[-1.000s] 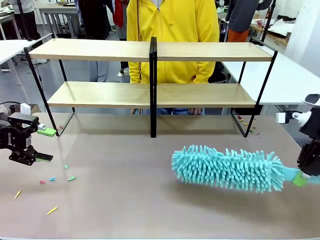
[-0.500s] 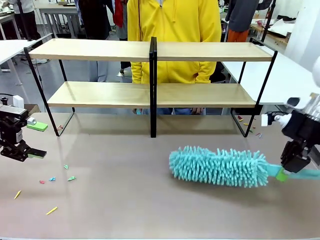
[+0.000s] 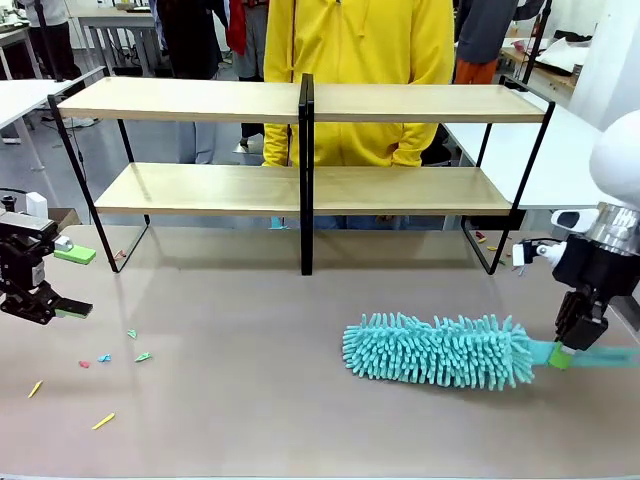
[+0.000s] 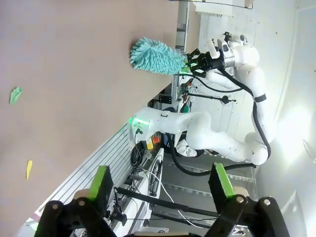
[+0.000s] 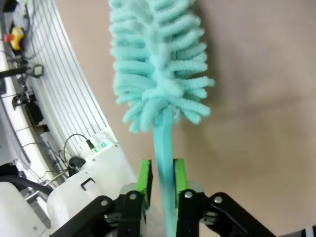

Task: Clean the shelves.
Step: Place the Duster on the table.

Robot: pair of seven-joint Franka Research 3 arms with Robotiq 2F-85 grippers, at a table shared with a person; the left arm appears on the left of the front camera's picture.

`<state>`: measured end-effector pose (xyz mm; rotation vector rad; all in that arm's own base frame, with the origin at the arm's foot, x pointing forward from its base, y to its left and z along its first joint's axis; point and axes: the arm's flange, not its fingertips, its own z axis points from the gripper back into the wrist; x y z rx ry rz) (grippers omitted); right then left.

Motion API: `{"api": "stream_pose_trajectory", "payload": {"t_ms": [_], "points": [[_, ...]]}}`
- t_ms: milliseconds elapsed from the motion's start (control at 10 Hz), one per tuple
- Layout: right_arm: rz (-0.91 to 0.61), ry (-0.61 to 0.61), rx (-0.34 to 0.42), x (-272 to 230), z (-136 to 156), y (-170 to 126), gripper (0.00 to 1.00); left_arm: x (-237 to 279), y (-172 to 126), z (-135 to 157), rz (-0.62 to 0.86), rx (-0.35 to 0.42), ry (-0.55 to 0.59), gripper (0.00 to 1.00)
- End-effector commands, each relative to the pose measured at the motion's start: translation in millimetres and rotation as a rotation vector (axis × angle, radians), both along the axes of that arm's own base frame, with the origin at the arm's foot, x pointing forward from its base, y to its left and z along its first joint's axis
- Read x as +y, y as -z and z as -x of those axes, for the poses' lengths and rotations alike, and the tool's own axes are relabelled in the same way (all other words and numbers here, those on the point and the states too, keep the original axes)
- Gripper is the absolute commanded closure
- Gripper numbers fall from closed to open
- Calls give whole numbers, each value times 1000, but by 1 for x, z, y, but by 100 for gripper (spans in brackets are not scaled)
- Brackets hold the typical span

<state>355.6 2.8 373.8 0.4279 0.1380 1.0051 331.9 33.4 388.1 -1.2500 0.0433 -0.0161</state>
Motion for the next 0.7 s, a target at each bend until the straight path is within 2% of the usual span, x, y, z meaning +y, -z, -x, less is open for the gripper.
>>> {"api": "stream_pose_trajectory", "payload": {"t_ms": [0,100,200,300,400,500,600], "points": [[-35,108,-98,-24,-14,-16,0,1,-1,0,14,-18,13,0],[-70,219,-209,-38,-19,-31,0,1,-1,0,14,-18,13,0],[-88,280,-304,-48,-19,-45,0,1,-1,0,14,-18,13,0],[-116,325,-387,-53,-13,-61,7,1,-1,0,14,-18,13,0],[-228,390,-385,-51,1,-79,0,1,-1,0,14,-18,13,0],[-401,510,-265,-41,22,-96,0,1,-1,0,14,-18,13,0],[-536,559,-140,-30,44,-106,0,1,-1,0,14,-18,13,0]]}}
